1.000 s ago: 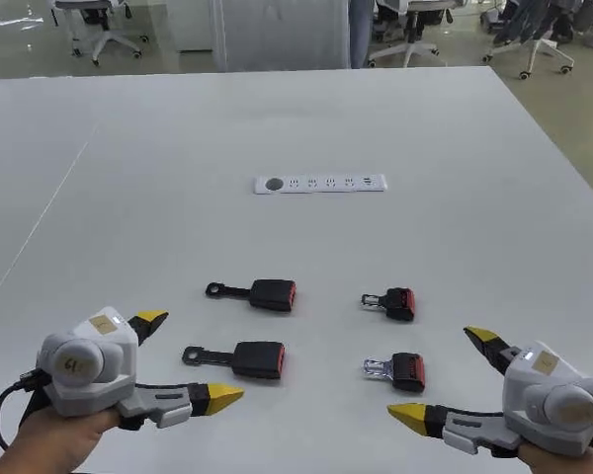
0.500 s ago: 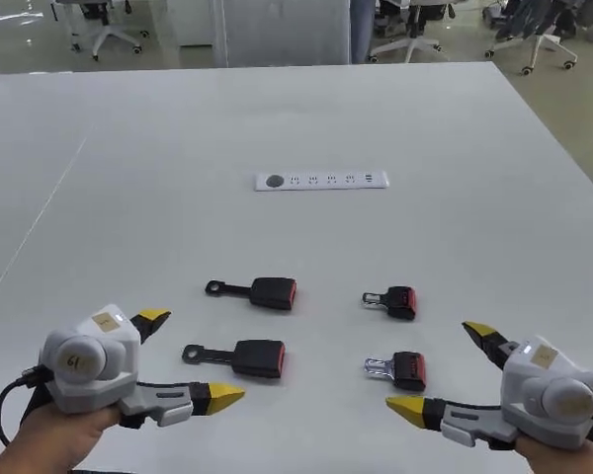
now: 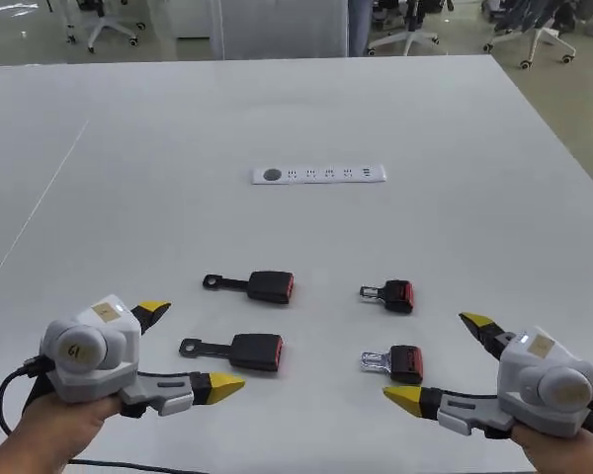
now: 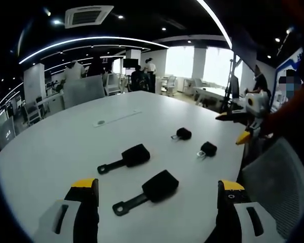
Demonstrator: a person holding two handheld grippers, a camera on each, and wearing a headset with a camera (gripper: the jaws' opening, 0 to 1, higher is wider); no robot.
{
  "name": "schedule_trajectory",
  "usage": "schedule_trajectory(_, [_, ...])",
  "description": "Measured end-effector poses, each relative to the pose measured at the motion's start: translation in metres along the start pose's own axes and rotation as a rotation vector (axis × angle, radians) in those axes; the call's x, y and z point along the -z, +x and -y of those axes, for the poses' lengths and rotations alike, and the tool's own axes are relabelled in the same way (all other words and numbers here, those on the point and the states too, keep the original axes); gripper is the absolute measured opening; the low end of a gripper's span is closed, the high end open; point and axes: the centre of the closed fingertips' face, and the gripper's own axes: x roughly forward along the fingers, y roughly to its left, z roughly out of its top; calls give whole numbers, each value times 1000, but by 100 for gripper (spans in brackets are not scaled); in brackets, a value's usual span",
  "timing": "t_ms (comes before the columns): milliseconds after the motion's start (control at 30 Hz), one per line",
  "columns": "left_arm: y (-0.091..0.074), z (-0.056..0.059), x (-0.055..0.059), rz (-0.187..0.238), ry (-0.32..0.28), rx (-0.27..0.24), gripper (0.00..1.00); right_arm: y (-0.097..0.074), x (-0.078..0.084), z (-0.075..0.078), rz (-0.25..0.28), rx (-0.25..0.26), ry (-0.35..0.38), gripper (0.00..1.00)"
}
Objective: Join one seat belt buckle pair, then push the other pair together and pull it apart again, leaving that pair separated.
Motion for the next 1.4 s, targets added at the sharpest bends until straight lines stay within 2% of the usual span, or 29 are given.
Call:
schedule_trajectory(167, [2, 0, 3, -13, 4, 6, 100, 0, 3, -1, -9, -5, -3, 99])
schedule_trajectory(267, [2, -2, 0, 3, -7, 3, 100, 0, 2, 2, -3, 0, 5, 99])
schedule_trajectory(500, [6, -1, 4, -18, 4, 12, 100, 2, 4, 4, -12, -3, 1, 99])
schedule_trajectory(633, [6, -2, 1, -7, 5, 15, 100, 5, 6, 8, -16, -7, 3, 99])
schedule_trajectory(900, [15, 4, 1, -36, 37, 42, 100, 11, 8, 13, -34, -37, -4, 99])
schedule_trajectory(967, [18, 7, -1, -28, 36, 47, 100, 13, 9, 13, -40, -44, -7, 99])
schedule_trajectory(1033, [22, 8, 2, -48, 54, 60, 100, 15, 11, 13, -52, -54, -17, 98])
schedule_trajectory(1100, [25, 3, 6, -65, 71, 70, 100, 17, 12, 13, -51, -63, -9, 98])
schedule_trajectory(1200, [29, 2, 10, -94, 99, 83, 100, 21, 15, 16, -64, -67, -14, 98])
schedule_trajectory(1300, [33, -1, 8, -90, 105, 93, 98, 26, 17, 17, -74, -85, -18, 97])
schedule_trajectory(1367, [36, -4, 10, -105, 112, 98, 98, 30, 17, 18, -77, -101, -25, 97])
schedule_trajectory(1400, [38, -4, 12, -113, 128, 107, 98, 33, 20, 18, -97, -111, -35, 96])
